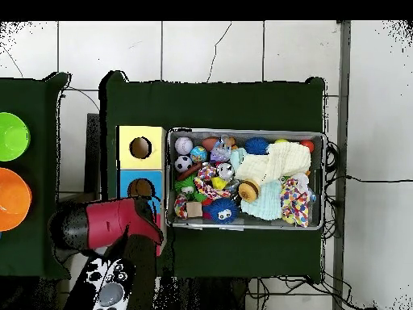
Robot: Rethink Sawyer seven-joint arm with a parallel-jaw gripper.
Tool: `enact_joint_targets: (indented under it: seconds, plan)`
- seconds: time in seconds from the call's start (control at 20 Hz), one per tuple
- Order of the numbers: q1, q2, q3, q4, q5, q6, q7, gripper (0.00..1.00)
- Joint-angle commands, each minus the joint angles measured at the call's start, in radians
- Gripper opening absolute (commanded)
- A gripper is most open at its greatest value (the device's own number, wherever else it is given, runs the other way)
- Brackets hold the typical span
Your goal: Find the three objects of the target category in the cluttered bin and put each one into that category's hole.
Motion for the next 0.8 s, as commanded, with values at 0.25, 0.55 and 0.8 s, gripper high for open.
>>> enact_joint_targets:
  seconds: [0.25,0.55,0.8]
  plan:
    - [-0.175,-0.143,0.044,0.002,0.022,0.153,-0.014,1.0]
    - [-0.465,-0.258,0.083,0.074,-0.042,0.119,-0.318,1.0]
    - [-0.719,-0.247,0.171,0.031,-0.099,0.05,-0.458,1.0]
